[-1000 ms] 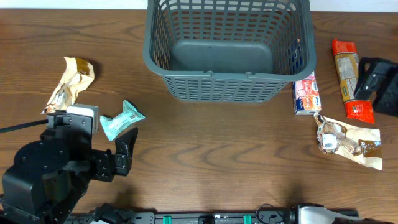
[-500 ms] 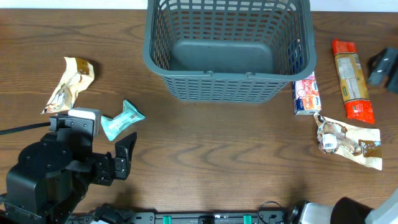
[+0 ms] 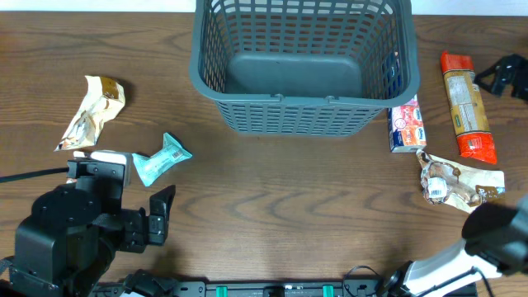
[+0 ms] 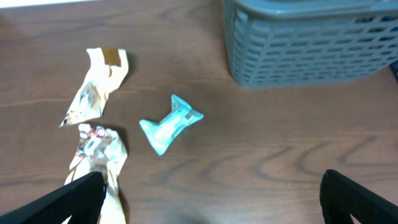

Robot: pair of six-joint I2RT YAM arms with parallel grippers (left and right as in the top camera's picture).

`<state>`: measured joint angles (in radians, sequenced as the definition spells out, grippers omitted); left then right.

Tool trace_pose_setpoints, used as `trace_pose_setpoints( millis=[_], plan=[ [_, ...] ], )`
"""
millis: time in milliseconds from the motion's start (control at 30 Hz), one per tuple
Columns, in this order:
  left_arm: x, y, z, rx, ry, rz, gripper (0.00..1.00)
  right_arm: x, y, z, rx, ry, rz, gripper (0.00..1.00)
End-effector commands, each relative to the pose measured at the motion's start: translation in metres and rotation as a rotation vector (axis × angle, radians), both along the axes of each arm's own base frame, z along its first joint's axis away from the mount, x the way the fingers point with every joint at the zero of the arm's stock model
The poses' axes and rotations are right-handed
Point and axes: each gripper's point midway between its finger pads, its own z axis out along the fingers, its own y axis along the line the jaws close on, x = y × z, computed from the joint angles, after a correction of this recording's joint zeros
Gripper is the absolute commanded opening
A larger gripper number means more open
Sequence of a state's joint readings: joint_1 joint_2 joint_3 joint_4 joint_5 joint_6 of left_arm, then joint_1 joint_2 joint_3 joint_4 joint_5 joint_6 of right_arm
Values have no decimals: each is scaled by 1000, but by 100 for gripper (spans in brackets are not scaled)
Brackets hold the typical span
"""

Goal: Pack container
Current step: 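Reach right gripper to the blue-red tissue pack and grasp it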

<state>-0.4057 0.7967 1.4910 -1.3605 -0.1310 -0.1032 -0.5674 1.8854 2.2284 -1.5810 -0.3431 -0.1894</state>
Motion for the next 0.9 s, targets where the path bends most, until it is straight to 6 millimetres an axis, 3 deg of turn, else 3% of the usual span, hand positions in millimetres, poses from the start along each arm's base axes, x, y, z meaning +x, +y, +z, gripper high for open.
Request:
trace_pose_setpoints(
  millis=[0, 233, 467, 867],
  plan=[
    [-1, 5, 2, 17, -5, 16, 99, 10, 11, -11, 14, 7, 96, 99],
    [1, 12, 4, 43, -17, 47, 99, 27, 1, -56, 9, 107, 129, 99],
    [4, 31, 8, 114, -48, 130, 99, 38, 17, -103, -6, 233, 261, 99],
    [-7, 36, -4, 148, 17, 127, 99, 58, 50, -163, -94, 402, 384, 99]
  ],
)
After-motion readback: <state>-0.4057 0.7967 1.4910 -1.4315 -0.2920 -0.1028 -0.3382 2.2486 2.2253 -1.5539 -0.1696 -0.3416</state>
